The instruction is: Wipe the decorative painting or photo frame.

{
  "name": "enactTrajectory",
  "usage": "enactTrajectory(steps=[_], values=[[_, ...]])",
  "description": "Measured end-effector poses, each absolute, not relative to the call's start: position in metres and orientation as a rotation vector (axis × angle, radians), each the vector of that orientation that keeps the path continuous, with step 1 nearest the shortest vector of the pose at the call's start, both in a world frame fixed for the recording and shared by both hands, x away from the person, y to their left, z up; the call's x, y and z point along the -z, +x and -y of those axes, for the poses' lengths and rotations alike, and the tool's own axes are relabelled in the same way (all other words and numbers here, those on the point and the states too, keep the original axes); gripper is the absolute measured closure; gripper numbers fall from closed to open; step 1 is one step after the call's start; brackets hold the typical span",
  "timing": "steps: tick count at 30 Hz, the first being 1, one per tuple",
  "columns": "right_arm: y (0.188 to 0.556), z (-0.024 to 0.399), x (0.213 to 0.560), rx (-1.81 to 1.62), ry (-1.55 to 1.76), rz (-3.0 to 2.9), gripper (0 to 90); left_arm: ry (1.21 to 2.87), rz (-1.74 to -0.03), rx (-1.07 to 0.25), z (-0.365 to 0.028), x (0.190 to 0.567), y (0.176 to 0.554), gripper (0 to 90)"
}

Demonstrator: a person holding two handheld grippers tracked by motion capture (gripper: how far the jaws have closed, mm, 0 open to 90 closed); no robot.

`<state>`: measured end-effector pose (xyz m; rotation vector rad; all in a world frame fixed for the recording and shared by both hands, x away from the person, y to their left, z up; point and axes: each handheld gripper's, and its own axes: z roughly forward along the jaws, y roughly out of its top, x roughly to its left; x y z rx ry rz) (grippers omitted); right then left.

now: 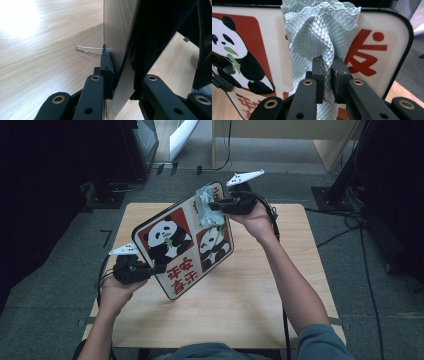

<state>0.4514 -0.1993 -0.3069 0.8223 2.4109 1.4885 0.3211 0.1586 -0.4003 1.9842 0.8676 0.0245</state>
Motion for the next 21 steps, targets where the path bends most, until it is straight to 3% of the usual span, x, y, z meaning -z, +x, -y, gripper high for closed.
enactTrajectory(steps=[21], values=[[0.4529, 0.2001, 0.3165, -1.516, 0.832, -2.408, 82.5, 1.987, -0.867, -0.022, -0.1585, 0.4001, 0.3209, 79.4]])
